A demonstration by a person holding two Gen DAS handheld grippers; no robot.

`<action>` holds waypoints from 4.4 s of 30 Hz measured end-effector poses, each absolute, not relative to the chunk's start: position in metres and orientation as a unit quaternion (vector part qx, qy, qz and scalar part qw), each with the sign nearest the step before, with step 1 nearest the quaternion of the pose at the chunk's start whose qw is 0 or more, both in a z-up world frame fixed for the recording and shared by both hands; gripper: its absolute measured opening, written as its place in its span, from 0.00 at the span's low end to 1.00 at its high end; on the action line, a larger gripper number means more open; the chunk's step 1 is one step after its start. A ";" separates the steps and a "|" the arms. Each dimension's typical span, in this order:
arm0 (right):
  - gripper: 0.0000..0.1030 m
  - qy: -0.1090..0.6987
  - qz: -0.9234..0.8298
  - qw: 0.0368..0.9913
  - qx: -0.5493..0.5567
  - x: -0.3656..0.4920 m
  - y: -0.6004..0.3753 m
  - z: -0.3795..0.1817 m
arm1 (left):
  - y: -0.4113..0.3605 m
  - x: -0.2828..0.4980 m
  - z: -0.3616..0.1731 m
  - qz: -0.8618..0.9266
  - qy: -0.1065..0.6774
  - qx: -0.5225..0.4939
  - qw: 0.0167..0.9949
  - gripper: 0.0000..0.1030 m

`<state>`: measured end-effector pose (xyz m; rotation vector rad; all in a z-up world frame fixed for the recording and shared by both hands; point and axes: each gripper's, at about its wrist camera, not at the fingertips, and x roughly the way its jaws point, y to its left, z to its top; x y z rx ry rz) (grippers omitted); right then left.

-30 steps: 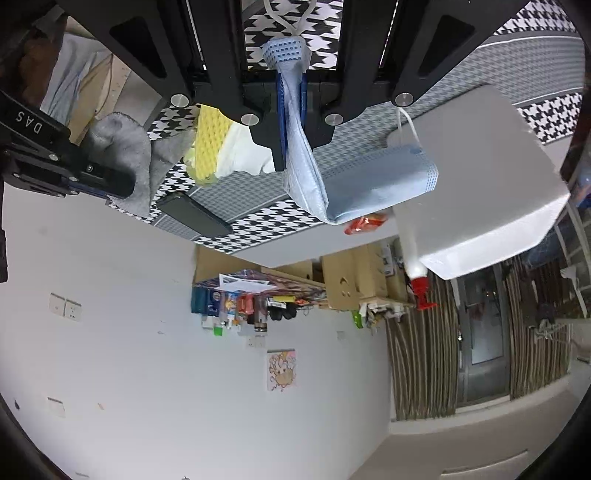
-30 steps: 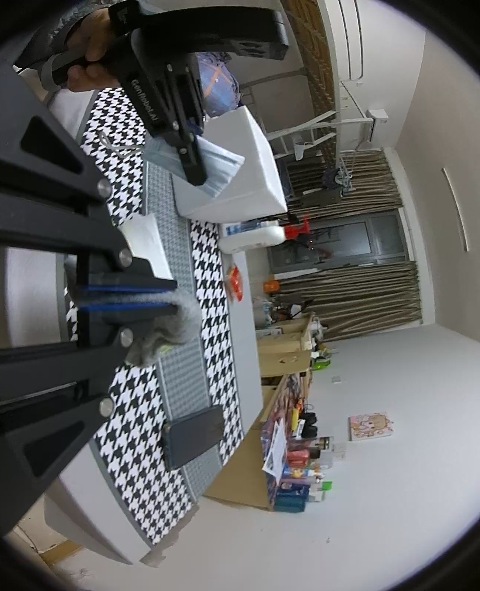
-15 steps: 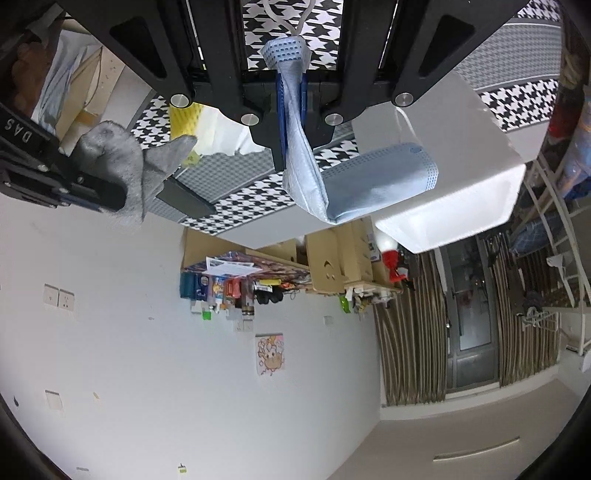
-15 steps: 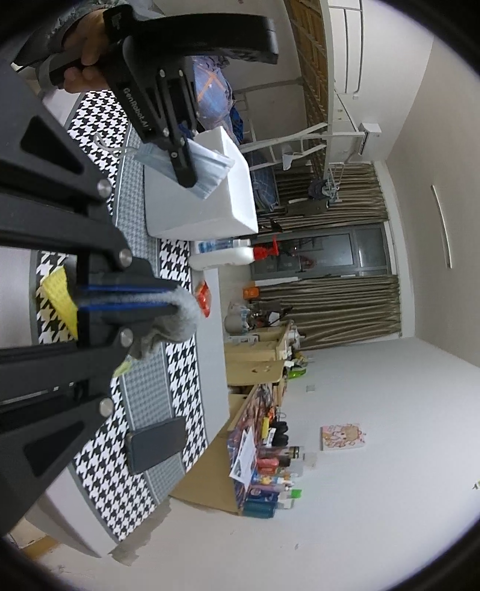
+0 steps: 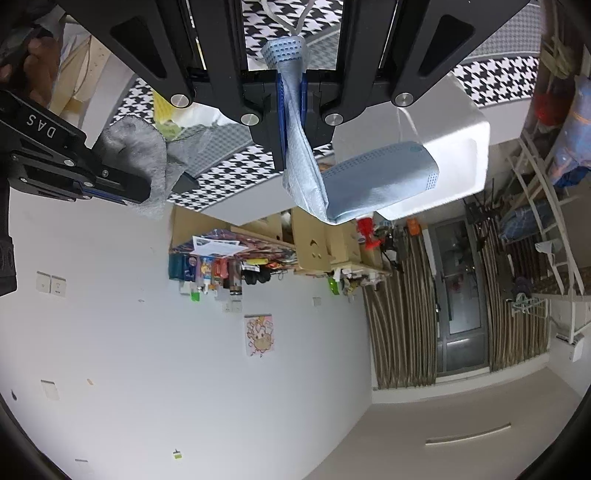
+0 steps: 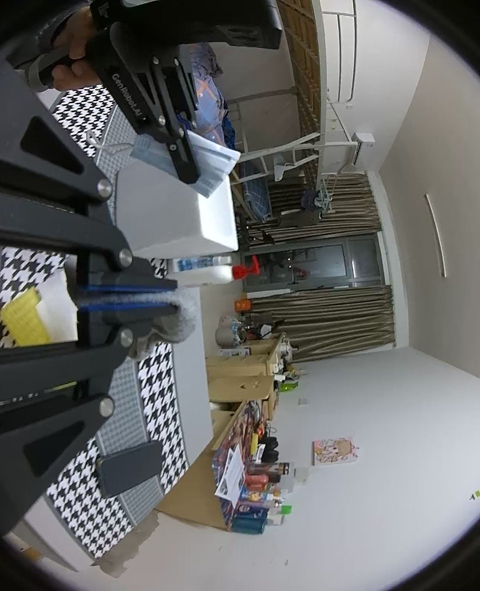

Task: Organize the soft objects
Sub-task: 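Lift the mask and sock and carry both toward the white foam box, then open the left gripper to drop the mask into the box while the right drops the sock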

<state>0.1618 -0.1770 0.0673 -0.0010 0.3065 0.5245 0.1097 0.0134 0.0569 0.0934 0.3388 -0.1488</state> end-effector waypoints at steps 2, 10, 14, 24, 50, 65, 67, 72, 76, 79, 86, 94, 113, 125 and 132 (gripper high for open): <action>0.07 0.148 0.264 0.953 -0.001 0.165 -0.172 0.072 | 0.017 0.113 0.063 -0.068 0.164 0.046 0.983 0.06; 0.07 0.136 0.285 0.949 0.005 0.177 -0.156 0.090 | 0.028 0.124 0.086 -0.049 0.139 0.051 0.988 0.06; 0.07 0.131 0.295 0.946 0.000 0.185 -0.146 0.099 | 0.035 0.132 0.093 -0.045 0.137 0.046 0.988 0.06; 0.07 0.115 0.319 0.941 -0.015 0.199 -0.118 0.120 | 0.051 0.147 0.098 -0.009 0.127 0.047 0.991 0.06; 0.07 0.148 0.357 0.922 -0.033 0.243 -0.063 0.128 | 0.100 0.219 0.087 0.051 0.189 -0.001 0.981 0.06; 0.07 0.169 0.352 0.920 -0.038 0.261 -0.053 0.123 | 0.118 0.246 0.059 0.039 0.247 -0.013 0.968 0.57; 0.07 0.170 0.351 0.920 -0.039 0.262 -0.051 0.123 | 0.120 0.244 0.058 0.046 0.245 -0.010 0.968 0.70; 0.07 0.173 0.350 0.920 -0.041 0.266 -0.047 0.123 | 0.134 0.231 0.066 0.075 0.222 -0.020 0.972 0.97; 0.07 0.172 0.354 0.918 -0.044 0.267 -0.041 0.124 | 0.143 0.214 0.077 0.092 0.196 -0.026 0.976 0.99; 0.07 0.173 0.355 0.918 -0.046 0.267 -0.037 0.125 | 0.144 0.209 0.081 0.101 0.191 -0.029 0.976 0.99; 0.07 0.168 0.365 0.914 -0.053 0.265 -0.026 0.127 | 0.153 0.196 0.086 0.113 0.178 -0.034 0.977 0.99; 0.07 0.171 0.368 0.912 -0.059 0.268 -0.016 0.127 | 0.166 0.185 0.082 0.134 0.176 -0.043 0.974 0.99; 0.07 0.196 0.369 0.906 -0.073 0.284 0.007 0.119 | 0.191 0.162 0.077 0.170 0.174 -0.051 0.969 0.99; 0.07 0.226 0.367 0.899 -0.078 0.304 0.020 0.103 | 0.205 0.161 0.068 0.172 0.179 -0.056 0.967 0.99; 0.52 0.247 0.363 0.895 -0.083 0.312 0.025 0.095 | 0.207 0.164 0.064 0.167 0.185 -0.055 0.967 0.99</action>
